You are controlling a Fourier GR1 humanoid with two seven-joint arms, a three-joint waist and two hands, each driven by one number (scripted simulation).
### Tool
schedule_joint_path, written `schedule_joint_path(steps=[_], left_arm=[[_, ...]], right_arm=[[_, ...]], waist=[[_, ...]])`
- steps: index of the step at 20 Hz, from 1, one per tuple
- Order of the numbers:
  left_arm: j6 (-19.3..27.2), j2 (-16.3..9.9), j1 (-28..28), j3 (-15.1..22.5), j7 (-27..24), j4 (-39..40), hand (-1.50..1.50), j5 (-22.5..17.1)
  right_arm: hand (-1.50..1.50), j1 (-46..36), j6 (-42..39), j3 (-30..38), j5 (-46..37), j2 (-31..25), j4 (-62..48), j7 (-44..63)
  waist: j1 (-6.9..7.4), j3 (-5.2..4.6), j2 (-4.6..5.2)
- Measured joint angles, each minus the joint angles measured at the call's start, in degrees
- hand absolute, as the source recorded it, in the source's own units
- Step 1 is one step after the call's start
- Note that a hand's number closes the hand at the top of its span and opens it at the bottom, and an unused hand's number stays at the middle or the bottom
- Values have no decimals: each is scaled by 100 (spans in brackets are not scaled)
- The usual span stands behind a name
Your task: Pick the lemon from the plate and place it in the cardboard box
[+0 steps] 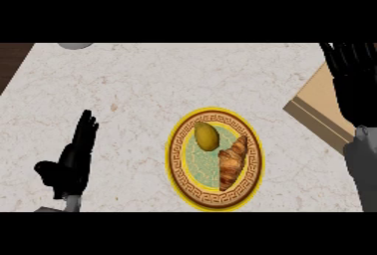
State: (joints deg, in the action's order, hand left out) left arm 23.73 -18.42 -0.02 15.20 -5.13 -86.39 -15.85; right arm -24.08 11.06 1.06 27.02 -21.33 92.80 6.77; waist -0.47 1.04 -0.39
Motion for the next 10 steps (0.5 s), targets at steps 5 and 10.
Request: schedule_joint_path(steps=[5, 10], left_arm=[[-479, -583, -540, 125, 11, -173, 0, 396], [-1196, -1076, -1083, 344, -7, -332, 0, 595]], right_arm=[[-150, -565, -659, -39, 10, -395, 115, -73], [-150, -935, -1560, -581, -838, -1161, -142, -408]], waist=[[35, -70, 31], [99, -100, 77]])
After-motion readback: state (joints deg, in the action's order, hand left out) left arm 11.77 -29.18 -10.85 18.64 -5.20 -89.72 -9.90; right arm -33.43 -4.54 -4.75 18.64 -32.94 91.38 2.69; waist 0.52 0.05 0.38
